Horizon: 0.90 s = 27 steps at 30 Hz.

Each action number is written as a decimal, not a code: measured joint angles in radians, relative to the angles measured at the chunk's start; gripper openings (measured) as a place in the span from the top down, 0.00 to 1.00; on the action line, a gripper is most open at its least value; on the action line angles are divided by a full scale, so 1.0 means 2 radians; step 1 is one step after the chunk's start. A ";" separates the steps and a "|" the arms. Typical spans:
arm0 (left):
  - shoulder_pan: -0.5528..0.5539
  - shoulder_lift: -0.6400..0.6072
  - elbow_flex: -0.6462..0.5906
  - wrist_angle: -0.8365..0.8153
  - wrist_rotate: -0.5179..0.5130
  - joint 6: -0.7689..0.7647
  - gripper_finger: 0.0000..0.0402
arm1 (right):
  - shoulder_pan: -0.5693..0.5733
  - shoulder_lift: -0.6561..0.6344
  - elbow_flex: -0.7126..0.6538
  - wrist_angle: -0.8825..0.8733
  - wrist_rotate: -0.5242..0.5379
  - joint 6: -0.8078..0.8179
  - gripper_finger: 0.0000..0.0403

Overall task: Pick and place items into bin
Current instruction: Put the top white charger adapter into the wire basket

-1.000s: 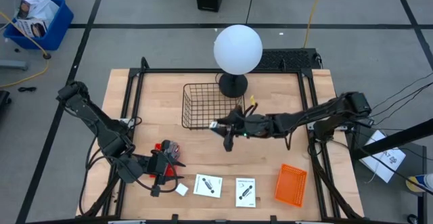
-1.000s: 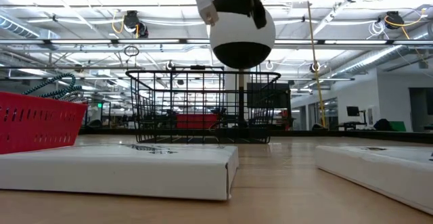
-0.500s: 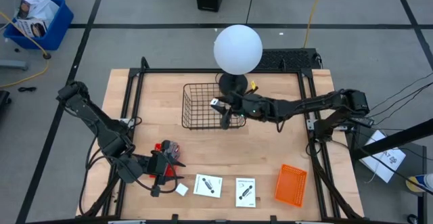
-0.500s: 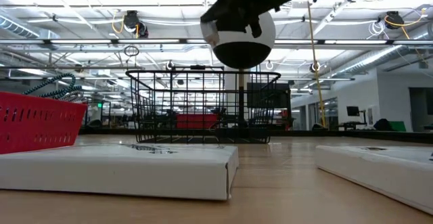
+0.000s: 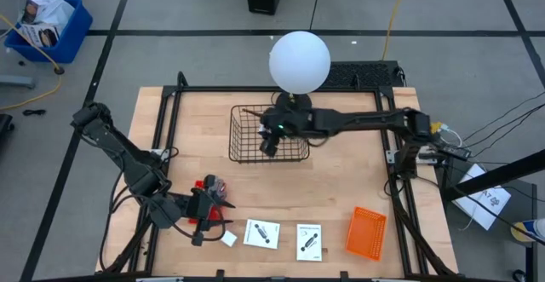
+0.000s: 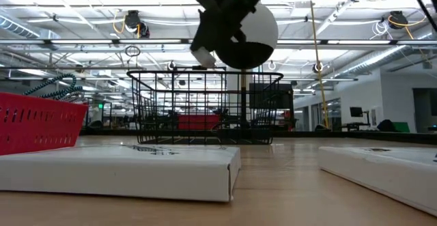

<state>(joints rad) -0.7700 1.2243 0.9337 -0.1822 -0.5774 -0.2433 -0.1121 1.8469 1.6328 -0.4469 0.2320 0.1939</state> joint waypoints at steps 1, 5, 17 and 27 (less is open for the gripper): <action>0.000 0.000 0.000 -0.002 0.000 -0.001 0.56 | -0.004 0.014 0.023 -0.017 -0.011 0.000 0.65; 0.000 0.000 0.000 -0.004 0.000 -0.003 0.56 | -0.022 0.067 0.089 -0.093 -0.039 0.001 0.65; -0.006 0.000 0.000 -0.004 0.001 -0.002 0.56 | -0.054 0.151 0.112 -0.153 -0.092 -0.002 0.65; -0.006 0.000 0.000 -0.003 0.004 -0.001 0.56 | -0.058 0.188 0.112 -0.166 -0.119 -0.015 0.65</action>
<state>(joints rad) -0.7815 1.2246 0.9337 -0.1885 -0.5694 -0.2443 -0.2283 2.2237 1.8561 -0.7782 -0.0064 0.1635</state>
